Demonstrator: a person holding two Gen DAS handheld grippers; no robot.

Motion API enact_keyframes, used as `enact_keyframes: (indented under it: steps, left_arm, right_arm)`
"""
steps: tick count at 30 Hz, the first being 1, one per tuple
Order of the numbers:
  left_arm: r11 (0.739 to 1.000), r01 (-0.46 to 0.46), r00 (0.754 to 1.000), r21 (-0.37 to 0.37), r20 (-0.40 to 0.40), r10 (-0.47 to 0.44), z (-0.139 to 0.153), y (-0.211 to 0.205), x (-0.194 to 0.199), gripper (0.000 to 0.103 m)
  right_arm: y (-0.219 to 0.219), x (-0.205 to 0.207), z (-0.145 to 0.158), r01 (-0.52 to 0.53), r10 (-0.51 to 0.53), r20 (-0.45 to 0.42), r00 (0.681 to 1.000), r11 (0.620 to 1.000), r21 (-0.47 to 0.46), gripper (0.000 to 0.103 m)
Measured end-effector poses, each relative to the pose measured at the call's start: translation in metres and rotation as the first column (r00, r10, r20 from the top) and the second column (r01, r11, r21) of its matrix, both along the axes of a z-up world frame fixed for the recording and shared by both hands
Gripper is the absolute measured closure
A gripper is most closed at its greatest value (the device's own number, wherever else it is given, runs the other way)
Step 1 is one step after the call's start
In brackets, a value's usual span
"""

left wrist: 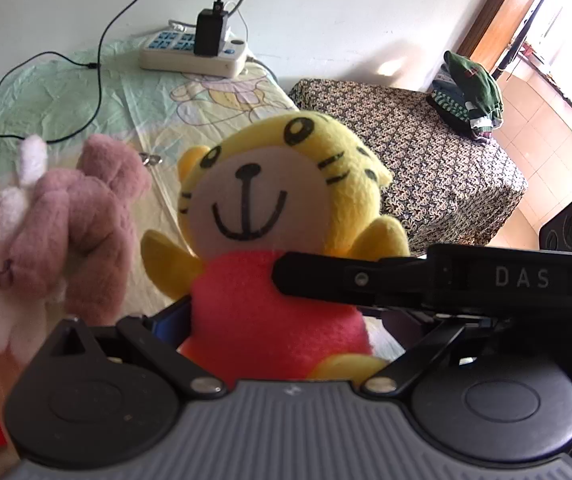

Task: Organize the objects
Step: 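Grasp the yellow tiger plush in red shirt with the right gripper, then carry the yellow tiger plush over the red box with the right gripper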

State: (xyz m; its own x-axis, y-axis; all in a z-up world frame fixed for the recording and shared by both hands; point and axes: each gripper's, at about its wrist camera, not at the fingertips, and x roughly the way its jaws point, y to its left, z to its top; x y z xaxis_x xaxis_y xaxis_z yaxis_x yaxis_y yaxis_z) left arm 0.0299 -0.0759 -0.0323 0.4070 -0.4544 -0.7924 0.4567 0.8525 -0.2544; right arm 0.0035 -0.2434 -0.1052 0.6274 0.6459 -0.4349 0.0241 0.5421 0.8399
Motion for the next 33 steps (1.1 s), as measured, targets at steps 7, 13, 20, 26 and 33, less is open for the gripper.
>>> enact_keyframes:
  steps: [7, 13, 20, 26, 33]
  left_arm:
    - [1.0, -0.018, 0.997, -0.01, 0.078, 0.019, 0.022, 0.029, -0.028, 0.007]
    - [0.999, -0.041, 0.987, -0.022, 0.157, 0.044, 0.045, 0.067, -0.05, 0.007]
    - [0.996, -0.073, 0.968, -0.043, 0.237, 0.081, 0.072, 0.124, -0.068, 0.007]
    - [0.992, -0.114, 0.95, -0.053, 0.285, 0.125, 0.089, 0.175, -0.072, 0.007]
    - [0.986, -0.159, 0.925, -0.054, 0.341, 0.167, 0.105, 0.231, -0.065, 0.007]
  right_arm:
    - [0.028, -0.016, 0.022, -0.022, 0.022, 0.07, 0.997, 1.0, -0.012, 0.055]
    - [0.063, -0.027, 0.045, -0.045, 0.047, 0.137, 0.989, 0.999, -0.018, 0.055]
    - [0.112, -0.03, 0.066, -0.076, 0.078, 0.202, 0.976, 0.997, -0.018, 0.055]
    - [0.16, -0.021, 0.081, -0.115, 0.115, 0.244, 0.963, 0.993, -0.013, 0.055]
    - [0.215, -0.002, 0.093, -0.151, 0.148, 0.285, 0.947, 0.989, -0.014, 0.055]
